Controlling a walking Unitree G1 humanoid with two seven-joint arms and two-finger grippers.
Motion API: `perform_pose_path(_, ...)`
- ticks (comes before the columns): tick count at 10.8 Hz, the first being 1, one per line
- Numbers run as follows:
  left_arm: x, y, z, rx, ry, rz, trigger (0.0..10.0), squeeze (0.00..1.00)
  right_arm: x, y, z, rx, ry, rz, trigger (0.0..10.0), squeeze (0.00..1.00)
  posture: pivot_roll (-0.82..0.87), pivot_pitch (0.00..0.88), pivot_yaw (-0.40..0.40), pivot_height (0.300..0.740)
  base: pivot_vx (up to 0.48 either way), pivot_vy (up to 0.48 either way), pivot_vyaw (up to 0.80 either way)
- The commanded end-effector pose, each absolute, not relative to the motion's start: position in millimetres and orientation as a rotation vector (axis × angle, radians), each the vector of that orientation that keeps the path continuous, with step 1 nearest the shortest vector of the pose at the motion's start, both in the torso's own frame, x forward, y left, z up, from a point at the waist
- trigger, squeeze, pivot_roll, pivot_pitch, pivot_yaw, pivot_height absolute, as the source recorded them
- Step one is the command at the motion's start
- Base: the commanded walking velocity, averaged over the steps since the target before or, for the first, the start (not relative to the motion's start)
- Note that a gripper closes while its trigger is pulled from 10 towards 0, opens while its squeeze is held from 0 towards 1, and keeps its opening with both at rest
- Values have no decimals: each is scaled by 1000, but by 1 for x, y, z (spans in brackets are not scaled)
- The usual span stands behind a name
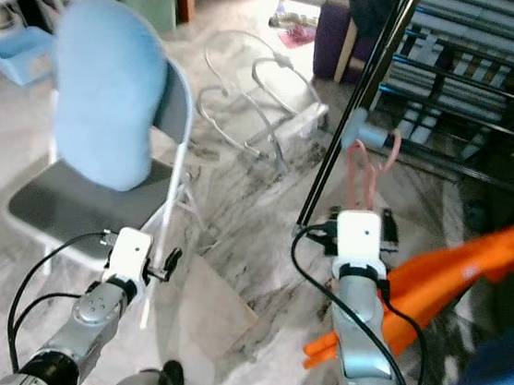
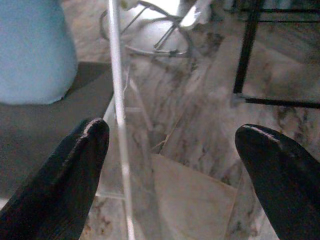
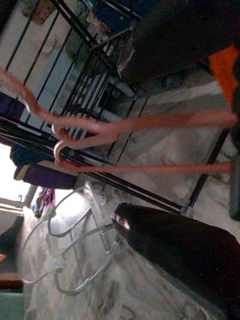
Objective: Hang hanger
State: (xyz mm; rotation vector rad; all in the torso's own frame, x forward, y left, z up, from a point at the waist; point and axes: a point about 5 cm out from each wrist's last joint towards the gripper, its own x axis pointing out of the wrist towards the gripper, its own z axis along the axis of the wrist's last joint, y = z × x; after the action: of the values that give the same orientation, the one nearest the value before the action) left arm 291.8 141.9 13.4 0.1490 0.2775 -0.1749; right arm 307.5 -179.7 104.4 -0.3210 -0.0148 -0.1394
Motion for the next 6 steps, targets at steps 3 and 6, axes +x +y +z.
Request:
perform_pose_path(3, 298, 142, 18, 173, 274, -186, 10000, 0, 297, -176, 84, -337, 50, -95, 10000, 1000, -53, 33, 40, 740, -309, 0, 0)
perform_pose_path(6, 293, 140, 13, 167, 277, -186, 10000, 0, 295, -172, 81, -343, 23, -162, 10000, 0, -53, 8, 31, 740, -95, 0, 0)
